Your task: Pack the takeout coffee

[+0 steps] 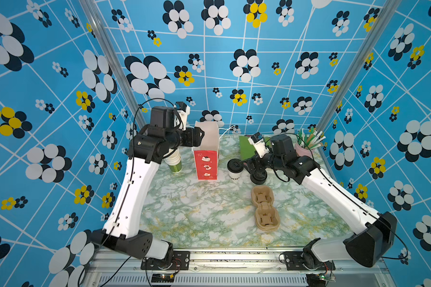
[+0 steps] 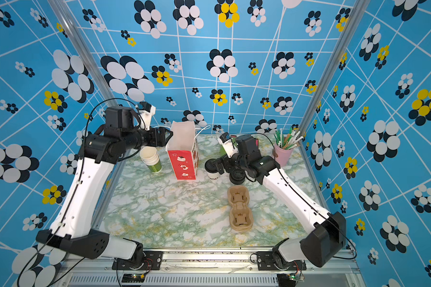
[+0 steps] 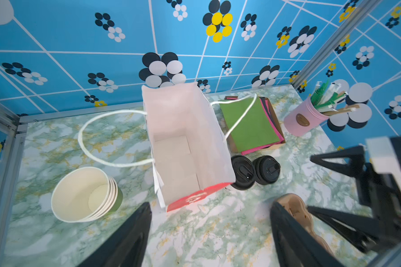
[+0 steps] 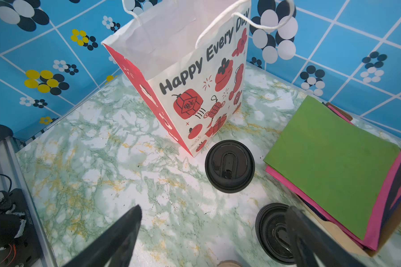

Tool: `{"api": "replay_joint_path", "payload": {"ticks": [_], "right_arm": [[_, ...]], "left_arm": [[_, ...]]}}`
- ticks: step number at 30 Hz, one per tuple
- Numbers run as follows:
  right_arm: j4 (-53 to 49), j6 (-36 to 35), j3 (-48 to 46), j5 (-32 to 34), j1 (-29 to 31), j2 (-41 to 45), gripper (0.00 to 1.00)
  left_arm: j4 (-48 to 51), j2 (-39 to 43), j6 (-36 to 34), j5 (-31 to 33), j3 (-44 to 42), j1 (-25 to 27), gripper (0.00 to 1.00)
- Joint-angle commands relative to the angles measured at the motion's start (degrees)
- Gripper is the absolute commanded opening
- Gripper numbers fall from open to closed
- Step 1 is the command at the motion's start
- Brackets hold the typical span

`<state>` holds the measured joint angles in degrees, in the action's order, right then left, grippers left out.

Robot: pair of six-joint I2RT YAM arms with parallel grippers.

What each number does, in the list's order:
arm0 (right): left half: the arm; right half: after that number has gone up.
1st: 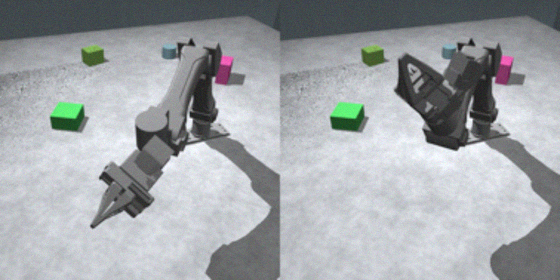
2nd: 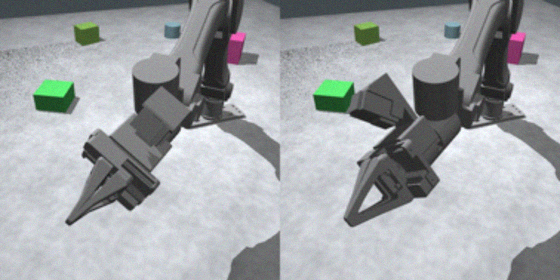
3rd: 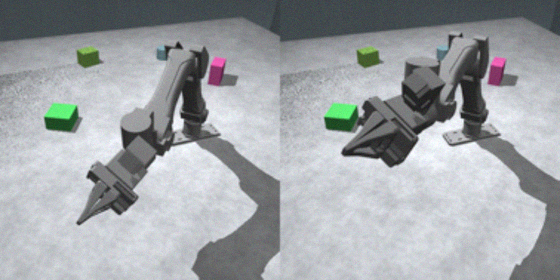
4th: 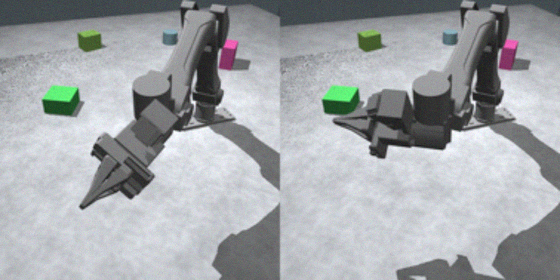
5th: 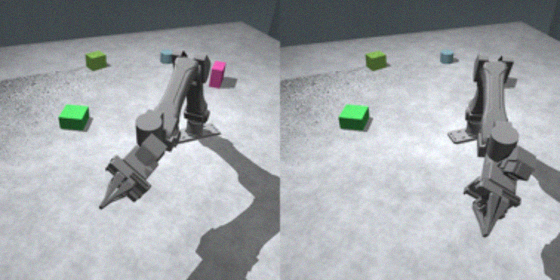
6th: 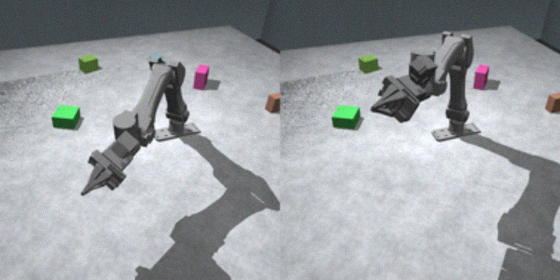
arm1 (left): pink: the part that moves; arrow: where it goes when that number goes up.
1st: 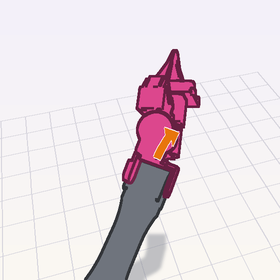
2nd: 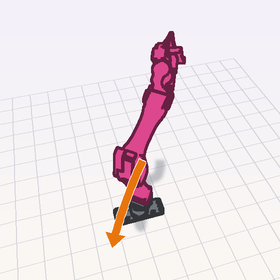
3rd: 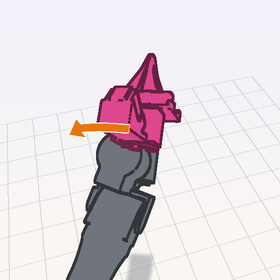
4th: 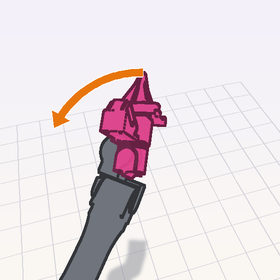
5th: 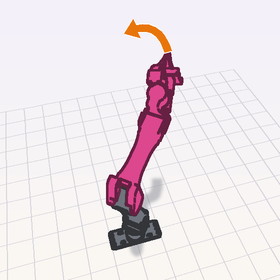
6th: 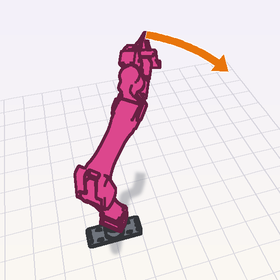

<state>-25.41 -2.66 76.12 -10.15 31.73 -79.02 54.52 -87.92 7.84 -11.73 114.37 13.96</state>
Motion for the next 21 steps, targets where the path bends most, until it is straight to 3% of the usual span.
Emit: {"api": "replay_joint_path", "payload": {"ticks": [1, 6, 9, 16, 21], "right_arm": [[0.6, 2.01, -2.89, 1.86, -0.29, 4.01, 0.99], [-0.73, 2.98, -5.77, 2.65, -0.33, 7.41, 0.99], [-0.55, 4.19, -7.69, 2.95, -0.3, 8.68, 0.99], [-0.35, 6.28, -10.68, 2.78, -0.33, 10.25, 0.99], [-0.7, 6.64, -11.68, 2.85, -0.28, 11.07, 0.99]], "left_arm": [[9.4, -8.83, -5.72, 1.64, 9.59, -1.45, 0.72], [19.64, -24.3, -7.3, 3.71, 27.3, -3.04, 0.66], [22.25, -30.24, -6.97, 4.89, 33.18, -3.56, 0.62], [20.08, -34.62, -5.57, 6.07, 33.07, -4.19, 0.46], [19.53, -36.88, -4.43, 7.0, 33.03, -4.29, 0.23]]}}
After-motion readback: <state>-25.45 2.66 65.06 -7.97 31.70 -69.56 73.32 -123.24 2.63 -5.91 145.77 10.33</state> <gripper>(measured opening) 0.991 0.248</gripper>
